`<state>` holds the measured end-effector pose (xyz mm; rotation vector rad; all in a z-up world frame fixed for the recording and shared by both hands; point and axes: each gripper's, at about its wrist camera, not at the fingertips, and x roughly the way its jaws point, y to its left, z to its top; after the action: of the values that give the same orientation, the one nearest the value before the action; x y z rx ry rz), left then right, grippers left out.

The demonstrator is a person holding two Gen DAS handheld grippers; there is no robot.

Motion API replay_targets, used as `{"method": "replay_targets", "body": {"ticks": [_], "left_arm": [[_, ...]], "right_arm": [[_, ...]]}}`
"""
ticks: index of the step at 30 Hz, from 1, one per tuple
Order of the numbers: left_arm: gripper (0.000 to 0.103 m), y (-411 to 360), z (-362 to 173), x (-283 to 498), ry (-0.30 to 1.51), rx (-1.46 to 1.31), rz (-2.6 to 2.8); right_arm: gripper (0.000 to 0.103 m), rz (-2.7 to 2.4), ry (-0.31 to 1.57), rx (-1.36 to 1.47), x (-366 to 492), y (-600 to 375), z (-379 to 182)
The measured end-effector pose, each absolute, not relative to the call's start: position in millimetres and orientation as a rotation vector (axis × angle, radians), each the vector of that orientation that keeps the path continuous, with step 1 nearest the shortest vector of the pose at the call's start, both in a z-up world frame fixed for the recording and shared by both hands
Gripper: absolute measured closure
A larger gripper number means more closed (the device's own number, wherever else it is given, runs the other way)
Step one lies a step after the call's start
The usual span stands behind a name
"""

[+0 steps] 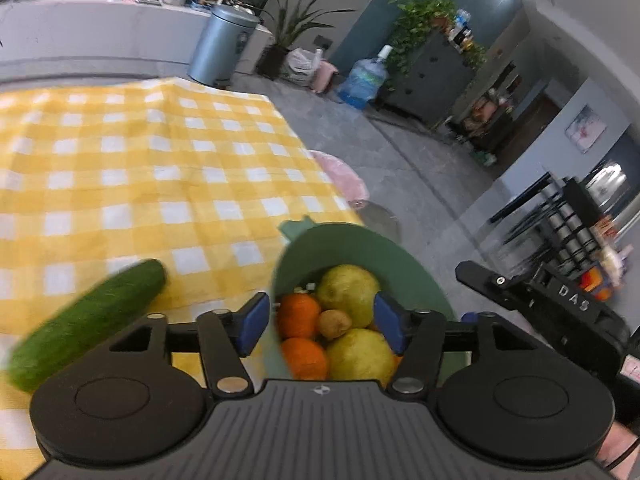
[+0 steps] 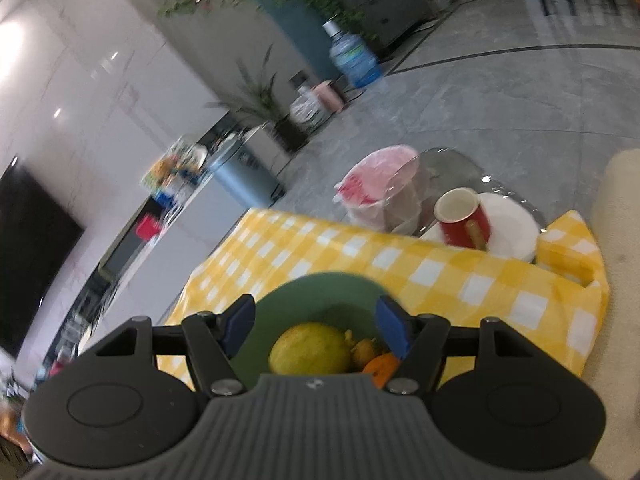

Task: Organize fruits
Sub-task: 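Carry both kiwis over the colander and open both tools to drop them, then move both tools back over the cloth toward the cucumber and tomato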

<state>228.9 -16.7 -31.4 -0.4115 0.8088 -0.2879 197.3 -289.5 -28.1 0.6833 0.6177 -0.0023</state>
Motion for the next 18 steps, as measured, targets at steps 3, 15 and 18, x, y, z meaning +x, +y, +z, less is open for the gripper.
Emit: {"method": "replay_targets", "body": {"ticks": [3,15,18], "left_arm": [[0.020,-10.1,-25.2,220.6,0.791,-0.383,-0.283],[0.017,11.7,-2.5,194.0,0.701,-0.320,-0.206],[0.017,17.8,6.3,187.9,0.688,-0.306,-0.200]], "right_arm": [[0.034,0.054,0.632,0.667,198.4,-280.1,-23.4],[0.022,0.129,0.677,0.482,196.1,-247.4,-1.8],[0.022,0.140,0.665,0.477,191.6,-246.3,4.8]]}}
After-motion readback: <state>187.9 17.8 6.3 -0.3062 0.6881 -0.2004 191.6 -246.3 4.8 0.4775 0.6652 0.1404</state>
